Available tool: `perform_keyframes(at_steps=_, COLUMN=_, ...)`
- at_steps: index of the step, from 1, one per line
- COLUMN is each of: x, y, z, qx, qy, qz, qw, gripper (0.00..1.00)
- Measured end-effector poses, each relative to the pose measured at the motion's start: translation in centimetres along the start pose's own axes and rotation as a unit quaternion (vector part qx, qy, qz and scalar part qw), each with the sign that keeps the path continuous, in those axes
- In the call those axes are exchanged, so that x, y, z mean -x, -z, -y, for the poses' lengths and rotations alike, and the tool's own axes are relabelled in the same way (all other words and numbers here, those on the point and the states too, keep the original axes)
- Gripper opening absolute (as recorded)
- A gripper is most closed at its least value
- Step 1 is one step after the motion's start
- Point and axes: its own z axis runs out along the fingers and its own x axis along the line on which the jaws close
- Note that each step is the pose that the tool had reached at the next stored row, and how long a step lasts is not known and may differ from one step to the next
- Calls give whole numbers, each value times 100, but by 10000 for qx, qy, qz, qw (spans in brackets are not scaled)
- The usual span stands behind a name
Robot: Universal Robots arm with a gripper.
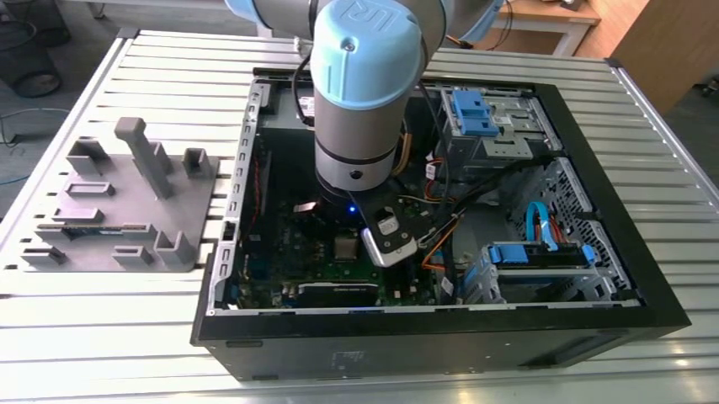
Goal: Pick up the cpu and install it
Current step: 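Place the cpu into insertion slot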
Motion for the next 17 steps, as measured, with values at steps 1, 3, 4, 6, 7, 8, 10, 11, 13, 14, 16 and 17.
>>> perform_keyframes(at_steps=1, x=0, y=-1, z=0, qx=0, qy=0, qz=0, qw=10000, gripper=42)
perform_keyframes(at_steps=3, x=0, y=-2, z=-1, qx=2, qy=0, qz=0, qw=10000, gripper=42)
perform_keyframes(at_steps=4, x=0, y=-4, z=-1, qx=3, qy=0, qz=0, qw=10000, gripper=43)
perform_keyframes(at_steps=6, x=0, y=-5, z=-1, qx=3, qy=0, qz=1, qw=10000, gripper=48)
perform_keyframes(at_steps=7, x=0, y=-4, z=-1, qx=2, qy=0, qz=1, qw=10000, gripper=48)
perform_keyframes(at_steps=8, x=0, y=-4, z=0, qx=1, qy=0, qz=1, qw=10000, gripper=55)
perform_keyframes(at_steps=10, x=0, y=-4, z=0, qx=1, qy=0, qz=0, qw=10000, gripper=55)
perform_keyframes(at_steps=11, x=0, y=-4, z=0, qx=0, qy=0, qz=0, qw=10000, gripper=55)
perform_keyframes(at_steps=13, x=0, y=3, z=0, qx=0, qy=0, qz=0, qw=10000, gripper=55)
perform_keyframes(at_steps=14, x=0, y=14, z=0, qx=1, qy=0, qz=0, qw=10000, gripper=55)
perform_keyframes(at_steps=16, x=0, y=42, z=-1, qx=1, qy=0, qz=0, qw=10000, gripper=55)
perform_keyframes(at_steps=17, x=0, y=56, z=-1, qx=1, qy=0, qz=0, qw=10000, gripper=55)
